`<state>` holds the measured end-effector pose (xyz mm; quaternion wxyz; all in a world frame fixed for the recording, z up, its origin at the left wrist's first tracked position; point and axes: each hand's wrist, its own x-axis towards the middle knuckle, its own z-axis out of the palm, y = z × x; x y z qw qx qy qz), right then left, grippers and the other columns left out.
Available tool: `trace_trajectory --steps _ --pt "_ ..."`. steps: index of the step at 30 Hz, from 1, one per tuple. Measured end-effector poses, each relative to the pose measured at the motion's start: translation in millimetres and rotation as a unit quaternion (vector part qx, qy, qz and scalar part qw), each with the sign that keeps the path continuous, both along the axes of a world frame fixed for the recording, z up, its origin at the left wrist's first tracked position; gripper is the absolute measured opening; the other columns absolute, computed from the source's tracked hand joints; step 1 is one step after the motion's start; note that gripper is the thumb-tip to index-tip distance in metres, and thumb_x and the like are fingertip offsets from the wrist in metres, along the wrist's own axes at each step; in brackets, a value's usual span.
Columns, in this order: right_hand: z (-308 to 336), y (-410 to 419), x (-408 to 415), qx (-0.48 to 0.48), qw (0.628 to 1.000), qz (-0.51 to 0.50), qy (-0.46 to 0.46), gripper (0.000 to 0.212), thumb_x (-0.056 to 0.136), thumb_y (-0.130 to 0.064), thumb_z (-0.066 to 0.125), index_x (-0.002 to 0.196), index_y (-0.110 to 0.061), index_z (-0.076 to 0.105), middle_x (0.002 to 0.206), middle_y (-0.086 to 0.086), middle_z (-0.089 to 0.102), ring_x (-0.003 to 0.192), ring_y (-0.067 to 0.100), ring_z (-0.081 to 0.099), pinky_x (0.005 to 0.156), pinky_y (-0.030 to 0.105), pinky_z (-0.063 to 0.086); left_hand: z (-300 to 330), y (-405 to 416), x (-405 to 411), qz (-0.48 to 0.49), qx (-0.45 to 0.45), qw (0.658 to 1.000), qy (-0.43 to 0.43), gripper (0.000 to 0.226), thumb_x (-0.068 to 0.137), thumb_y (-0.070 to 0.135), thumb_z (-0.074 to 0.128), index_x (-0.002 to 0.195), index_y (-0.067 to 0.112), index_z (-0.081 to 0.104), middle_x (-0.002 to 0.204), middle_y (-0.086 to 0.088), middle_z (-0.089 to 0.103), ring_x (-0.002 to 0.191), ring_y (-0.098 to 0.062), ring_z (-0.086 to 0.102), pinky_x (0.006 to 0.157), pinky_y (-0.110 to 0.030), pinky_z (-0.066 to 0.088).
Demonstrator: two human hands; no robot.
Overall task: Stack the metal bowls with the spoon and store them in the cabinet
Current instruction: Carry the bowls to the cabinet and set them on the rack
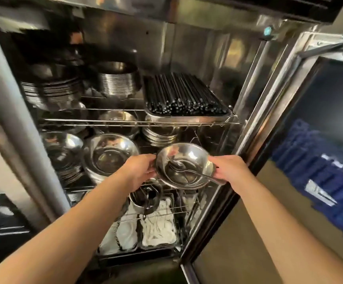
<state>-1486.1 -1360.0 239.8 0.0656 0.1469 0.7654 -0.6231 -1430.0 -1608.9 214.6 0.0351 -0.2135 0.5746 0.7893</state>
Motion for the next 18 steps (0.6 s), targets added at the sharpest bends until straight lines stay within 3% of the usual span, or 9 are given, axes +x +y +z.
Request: trace_trajectory --steps 2,4,6,8,11,15,18 --pt "-8 -2 -14 0.089 0.996 -0.001 0.002 0.026 0.077 -0.026 0.084 0.088 -0.004 0.077 0.081 0.016 0.076 0.071 0.026 0.075 0.064 0.029 0.064 -9 4 -22 -0.001 -0.011 1.000 -0.015 0.020 0.096 0.005 0.054 0.085 0.007 0.071 0.091 -0.011 0.072 0.092 -0.025 0.064 0.094 -0.039 0.052" --pt "-17 -5 -25 0.157 0.987 0.009 0.021 0.036 0.080 -0.034 0.077 0.093 -0.001 0.074 0.085 0.018 0.076 0.072 0.029 0.076 0.070 0.041 0.064 -17 6 -42 -0.003 -0.023 0.999 -0.025 0.024 0.093 0.005 0.056 0.076 0.010 0.073 0.080 -0.007 0.074 0.086 -0.023 0.064 0.088 -0.036 0.052" --pt "-26 -7 -37 0.202 0.978 0.035 0.029 0.044 0.084 -0.039 0.071 0.097 0.003 0.072 0.082 0.016 0.075 0.073 0.029 0.075 0.071 0.042 0.062 -25 8 -62 -0.004 -0.032 0.999 -0.031 0.025 0.092 0.007 0.057 0.073 0.010 0.073 0.071 -0.005 0.073 0.076 -0.020 0.063 0.071 -0.029 0.052" --pt "-33 -12 -46 0.204 0.977 0.056 0.024 0.047 0.086 -0.039 0.068 0.099 0.007 0.069 0.072 0.012 0.064 0.062 0.024 0.068 0.056 0.033 0.054 -29 7 -75 0.005 -0.031 0.999 -0.033 0.024 0.093 0.008 0.056 0.075 0.009 0.072 0.068 -0.005 0.072 0.069 -0.019 0.061 0.062 -0.027 0.048" --pt "-43 -17 -60 0.214 0.975 0.065 0.005 0.038 0.087 -0.038 0.066 0.094 -0.001 0.069 0.065 0.002 0.061 0.048 0.013 0.060 0.044 0.022 0.043 -36 6 -93 0.029 -0.029 0.998 -0.041 0.022 0.093 0.009 0.055 0.080 0.006 0.073 0.077 -0.010 0.072 0.072 -0.023 0.061 0.067 -0.032 0.046" --pt "-53 -22 -78 0.226 0.971 0.079 -0.003 0.034 0.087 -0.040 0.068 0.091 -0.006 0.066 0.068 0.001 0.063 0.057 0.012 0.060 0.045 0.024 0.039 -45 7 -108 0.020 -0.034 0.998 -0.042 0.027 0.097 0.010 0.047 0.090 0.008 0.073 0.095 -0.009 0.076 0.086 -0.025 0.064 0.074 -0.031 0.047" --pt "-61 -24 -89 0.239 0.968 0.079 -0.013 0.032 0.088 -0.039 0.068 0.093 -0.008 0.065 0.073 0.002 0.063 0.061 0.014 0.059 0.047 0.024 0.040 -51 12 -115 0.024 -0.031 0.998 -0.050 0.027 0.100 0.012 0.045 0.087 0.014 0.069 0.075 0.004 0.077 0.088 -0.022 0.063 0.075 -0.029 0.048"
